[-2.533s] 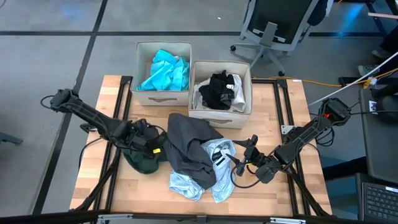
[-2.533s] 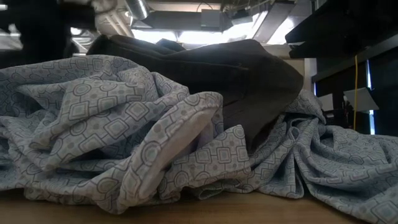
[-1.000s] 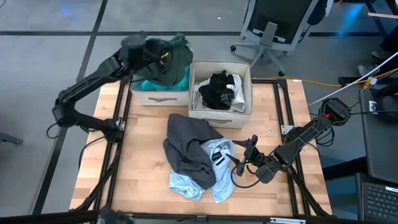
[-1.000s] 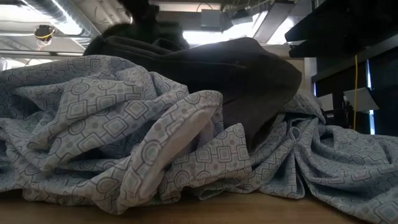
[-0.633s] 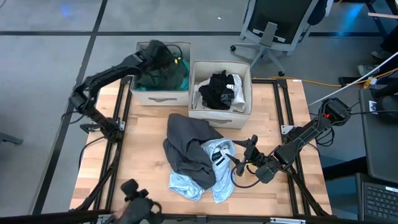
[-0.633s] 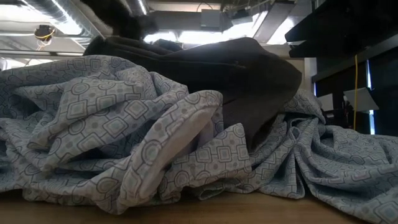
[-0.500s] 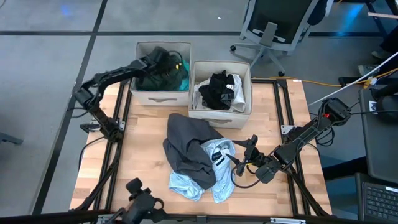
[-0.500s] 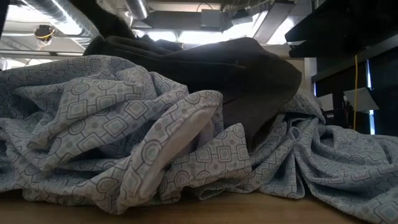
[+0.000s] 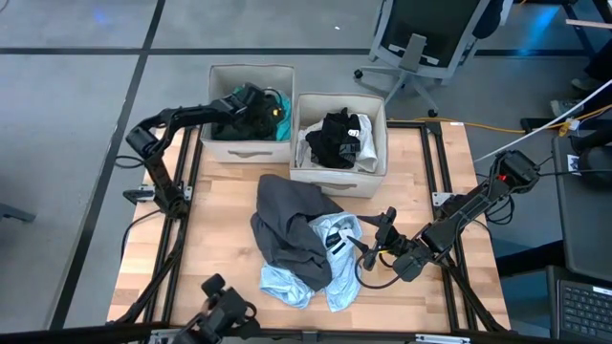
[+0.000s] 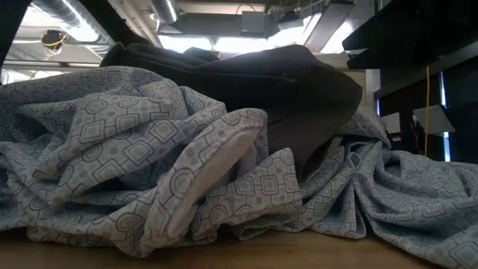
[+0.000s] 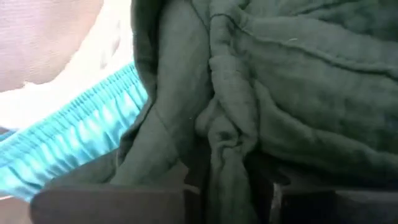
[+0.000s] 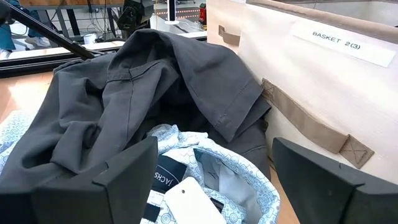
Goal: Sort clothes
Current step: Put the dark green shirt into the left laundry organizer, then put the gray shorts into the left laundry organizer
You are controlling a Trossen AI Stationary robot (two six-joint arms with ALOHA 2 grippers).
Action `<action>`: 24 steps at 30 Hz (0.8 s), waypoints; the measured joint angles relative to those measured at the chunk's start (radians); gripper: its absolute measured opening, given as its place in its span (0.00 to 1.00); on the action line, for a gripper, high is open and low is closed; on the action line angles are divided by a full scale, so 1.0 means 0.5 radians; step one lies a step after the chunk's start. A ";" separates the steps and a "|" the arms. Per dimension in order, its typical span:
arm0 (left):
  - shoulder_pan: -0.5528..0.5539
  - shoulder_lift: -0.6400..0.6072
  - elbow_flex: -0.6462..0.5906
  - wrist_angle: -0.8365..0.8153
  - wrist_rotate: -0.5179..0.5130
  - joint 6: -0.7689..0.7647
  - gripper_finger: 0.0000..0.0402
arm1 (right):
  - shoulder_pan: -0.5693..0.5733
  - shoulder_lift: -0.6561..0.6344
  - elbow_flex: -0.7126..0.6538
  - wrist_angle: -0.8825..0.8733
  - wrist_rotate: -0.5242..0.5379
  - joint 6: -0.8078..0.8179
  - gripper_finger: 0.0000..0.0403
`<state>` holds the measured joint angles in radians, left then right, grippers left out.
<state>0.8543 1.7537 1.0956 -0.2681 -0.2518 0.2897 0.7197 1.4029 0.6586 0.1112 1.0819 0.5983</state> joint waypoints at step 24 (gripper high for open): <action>-0.059 -0.877 -0.003 -0.060 0.272 -0.216 0.57 | 0.000 0.000 0.000 0.000 -0.002 0.007 0.78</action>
<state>0.8247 1.3151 1.0939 -0.2984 -0.1156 0.1816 0.7197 1.4029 0.6586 0.1112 1.0809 0.6018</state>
